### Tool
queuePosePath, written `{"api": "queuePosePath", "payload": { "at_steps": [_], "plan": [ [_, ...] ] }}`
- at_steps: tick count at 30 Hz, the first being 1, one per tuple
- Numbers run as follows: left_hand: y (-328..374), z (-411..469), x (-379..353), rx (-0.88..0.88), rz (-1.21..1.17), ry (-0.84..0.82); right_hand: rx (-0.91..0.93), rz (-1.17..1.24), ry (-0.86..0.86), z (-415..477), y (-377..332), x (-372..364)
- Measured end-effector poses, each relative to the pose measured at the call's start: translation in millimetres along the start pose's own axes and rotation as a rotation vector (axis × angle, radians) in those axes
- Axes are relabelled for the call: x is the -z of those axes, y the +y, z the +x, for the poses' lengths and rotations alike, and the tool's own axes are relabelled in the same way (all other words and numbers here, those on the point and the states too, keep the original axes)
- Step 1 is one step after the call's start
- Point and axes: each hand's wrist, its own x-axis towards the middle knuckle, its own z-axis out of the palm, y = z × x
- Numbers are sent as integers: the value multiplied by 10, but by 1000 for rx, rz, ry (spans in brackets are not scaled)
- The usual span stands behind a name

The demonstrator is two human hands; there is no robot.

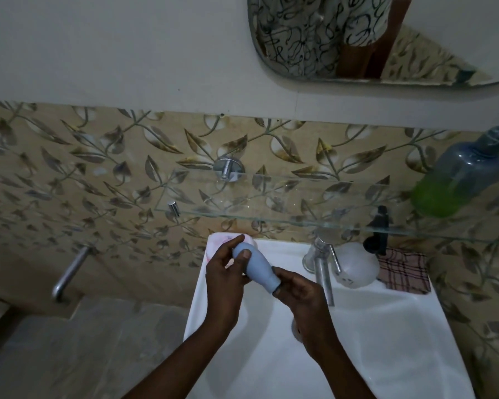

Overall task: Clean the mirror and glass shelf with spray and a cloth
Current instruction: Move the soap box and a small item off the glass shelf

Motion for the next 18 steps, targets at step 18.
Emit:
{"api": "queuePosePath", "payload": {
  "at_steps": [18],
  "plan": [
    [-334, 408, 117, -274, 547, 2, 20, -683, 181, 966, 294, -183]
  ]
}}
